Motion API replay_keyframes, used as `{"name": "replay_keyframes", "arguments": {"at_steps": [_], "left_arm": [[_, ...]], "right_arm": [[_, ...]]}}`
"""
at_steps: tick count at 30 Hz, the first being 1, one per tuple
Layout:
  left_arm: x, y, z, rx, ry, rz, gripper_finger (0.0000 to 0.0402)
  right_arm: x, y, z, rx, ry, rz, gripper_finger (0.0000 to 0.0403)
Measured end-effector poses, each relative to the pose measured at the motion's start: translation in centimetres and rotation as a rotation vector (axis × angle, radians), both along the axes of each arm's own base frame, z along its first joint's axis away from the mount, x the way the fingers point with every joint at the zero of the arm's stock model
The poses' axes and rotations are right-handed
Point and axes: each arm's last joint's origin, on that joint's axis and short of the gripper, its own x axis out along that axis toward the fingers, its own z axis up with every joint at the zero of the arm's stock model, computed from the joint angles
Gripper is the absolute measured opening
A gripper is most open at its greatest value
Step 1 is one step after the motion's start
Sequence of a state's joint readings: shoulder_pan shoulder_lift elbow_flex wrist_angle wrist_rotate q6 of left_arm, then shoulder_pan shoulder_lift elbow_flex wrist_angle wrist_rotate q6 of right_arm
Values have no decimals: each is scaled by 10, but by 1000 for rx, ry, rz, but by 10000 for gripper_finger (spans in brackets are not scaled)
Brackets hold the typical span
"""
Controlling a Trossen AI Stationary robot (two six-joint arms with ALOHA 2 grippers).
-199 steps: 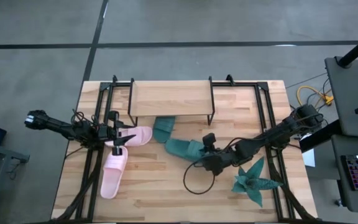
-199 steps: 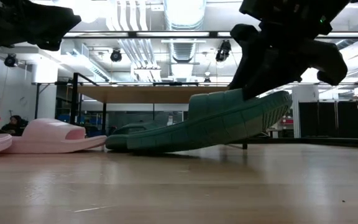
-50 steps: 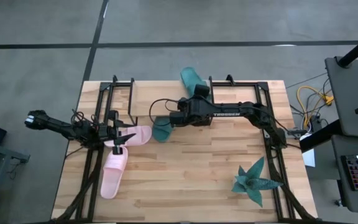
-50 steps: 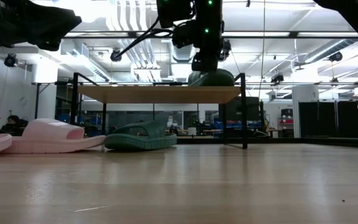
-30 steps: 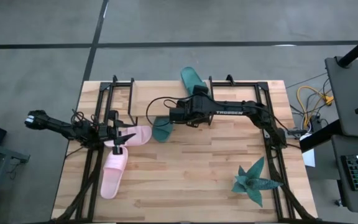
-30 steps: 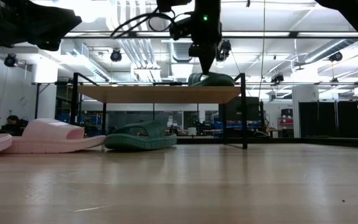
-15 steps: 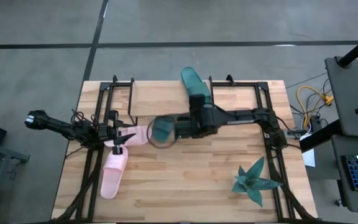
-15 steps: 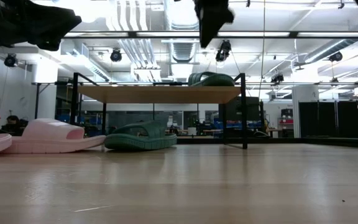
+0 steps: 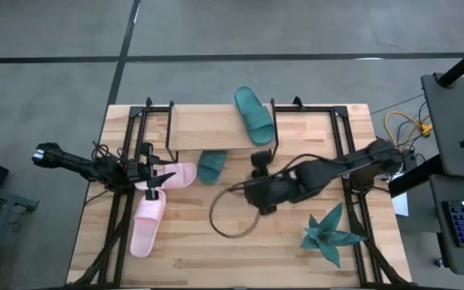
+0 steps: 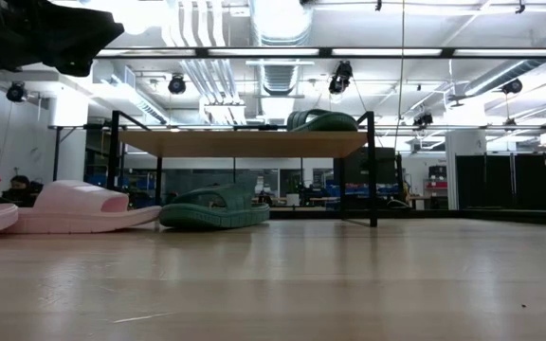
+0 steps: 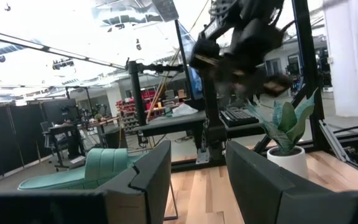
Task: Pick and place slides into the shelf
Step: Put the right green slipper on the shelf
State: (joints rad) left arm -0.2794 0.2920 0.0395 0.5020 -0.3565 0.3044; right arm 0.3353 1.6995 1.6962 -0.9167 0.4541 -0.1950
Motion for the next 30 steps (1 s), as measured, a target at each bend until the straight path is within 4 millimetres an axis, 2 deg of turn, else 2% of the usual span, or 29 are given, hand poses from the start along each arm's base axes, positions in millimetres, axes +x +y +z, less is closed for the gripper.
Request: {"name": "replay_keyframes", "arguments": {"at_steps": [2,4,6,10,14,18,23,30], "left_arm": [[0,0,0,0,1,0,140],[0,0,0,-1,-2,0,140],[0,0,0,-1,-4,0,140],[0,0,0,-1,-3,0,140],[0,0,0,-1,-3,0,140],[0,0,0,-1,-3,0,140],[0,0,0,-1,-3,0,140],[0,0,0,-1,-2,0,140]], "right_arm": [[-7,-1,-1,124,-65,162,86],[-17,-7,-3,149,-133,219,85],[-29,-19,-9,84,-163,144,83],[-54,-52,-29,-138,-156,-115,82],[-69,-67,-46,-202,-103,-138,95],[-70,-66,-65,-233,-51,-108,129],[-62,-66,-80,-284,-15,-120,176],[-46,-69,-87,-498,43,-219,193]]}}
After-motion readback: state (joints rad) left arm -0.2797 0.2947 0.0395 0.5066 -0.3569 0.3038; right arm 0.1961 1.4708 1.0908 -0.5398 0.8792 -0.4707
